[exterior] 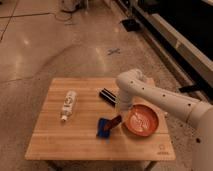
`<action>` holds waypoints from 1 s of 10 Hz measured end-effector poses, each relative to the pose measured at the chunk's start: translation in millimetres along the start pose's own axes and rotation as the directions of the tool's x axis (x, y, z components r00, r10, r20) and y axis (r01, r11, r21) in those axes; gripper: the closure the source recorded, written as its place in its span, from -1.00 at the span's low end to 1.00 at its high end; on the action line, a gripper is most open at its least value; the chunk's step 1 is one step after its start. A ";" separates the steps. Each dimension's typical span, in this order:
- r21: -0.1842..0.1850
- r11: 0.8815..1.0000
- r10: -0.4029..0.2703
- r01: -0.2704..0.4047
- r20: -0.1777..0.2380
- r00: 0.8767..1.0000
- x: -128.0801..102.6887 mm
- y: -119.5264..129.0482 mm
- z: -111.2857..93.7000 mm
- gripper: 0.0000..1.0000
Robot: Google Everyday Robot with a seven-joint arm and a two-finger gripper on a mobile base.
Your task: Place the pepper on the white sponge
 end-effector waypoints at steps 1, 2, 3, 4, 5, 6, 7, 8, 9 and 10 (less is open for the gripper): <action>-0.004 1.000 -0.019 0.019 0.012 1.000 -11.4 3.2 4.3 1.00; -0.005 0.999 -0.035 0.035 0.022 0.999 -21.1 3.5 5.7 1.00; -0.005 0.998 -0.056 0.056 0.035 0.998 -33.5 2.8 6.1 1.00; -0.003 0.998 -0.070 0.071 0.043 0.997 -41.5 1.5 5.2 1.00; 0.002 0.996 -0.086 0.086 0.049 0.995 -49.2 -1.2 3.8 1.00; 0.004 0.995 -0.098 0.098 0.052 0.994 -54.0 -4.3 3.3 1.00; 0.006 0.994 -0.109 0.109 0.051 0.993 -58.0 -9.6 3.8 1.00; 0.006 0.993 -0.120 0.120 0.048 0.992 -61.4 -15.7 5.2 1.00; 0.006 0.992 -0.129 0.128 0.043 0.991 -63.8 -22.6 7.2 1.00; 0.006 0.991 -0.137 0.137 0.037 0.990 -65.9 -30.3 9.8 1.00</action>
